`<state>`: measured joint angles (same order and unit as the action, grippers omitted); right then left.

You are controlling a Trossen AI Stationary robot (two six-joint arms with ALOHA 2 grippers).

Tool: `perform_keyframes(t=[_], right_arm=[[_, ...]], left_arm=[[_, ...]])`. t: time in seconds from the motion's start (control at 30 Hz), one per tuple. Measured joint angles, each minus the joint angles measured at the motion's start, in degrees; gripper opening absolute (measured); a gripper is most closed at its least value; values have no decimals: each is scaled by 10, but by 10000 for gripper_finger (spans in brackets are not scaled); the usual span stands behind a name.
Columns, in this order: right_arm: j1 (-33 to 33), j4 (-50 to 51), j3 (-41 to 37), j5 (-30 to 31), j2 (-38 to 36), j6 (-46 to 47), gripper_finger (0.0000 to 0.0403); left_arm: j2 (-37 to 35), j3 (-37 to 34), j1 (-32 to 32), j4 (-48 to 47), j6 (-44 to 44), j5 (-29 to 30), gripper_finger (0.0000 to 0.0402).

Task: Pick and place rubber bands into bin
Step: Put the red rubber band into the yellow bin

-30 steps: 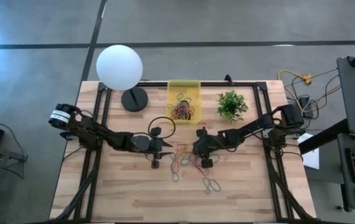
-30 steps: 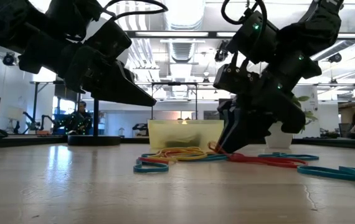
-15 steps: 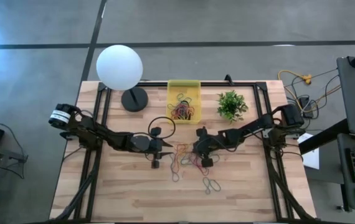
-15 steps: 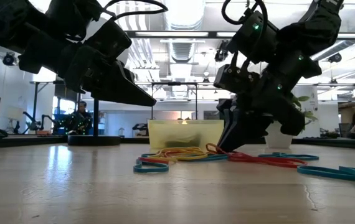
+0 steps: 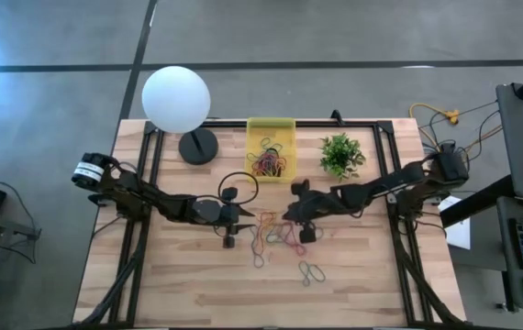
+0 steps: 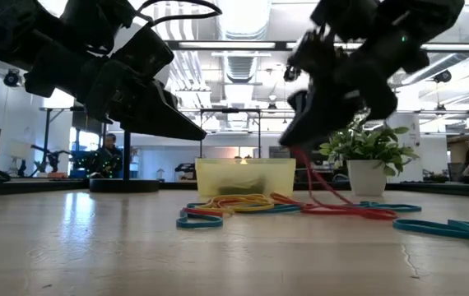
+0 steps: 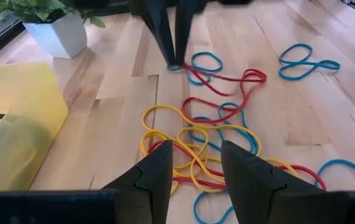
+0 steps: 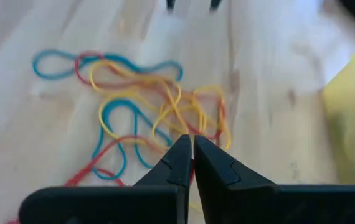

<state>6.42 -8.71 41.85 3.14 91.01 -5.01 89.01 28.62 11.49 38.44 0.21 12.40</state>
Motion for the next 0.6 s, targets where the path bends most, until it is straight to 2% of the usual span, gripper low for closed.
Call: perform_keyframes(t=[0.27,0.6], right_arm=[[-1,13,0,2,-100,-47,8],[-19,26,35,88,-209,-175,8]], left_arm=[[0,0,0,0,0,0,121],[0,2,0,1,0,0,121]])
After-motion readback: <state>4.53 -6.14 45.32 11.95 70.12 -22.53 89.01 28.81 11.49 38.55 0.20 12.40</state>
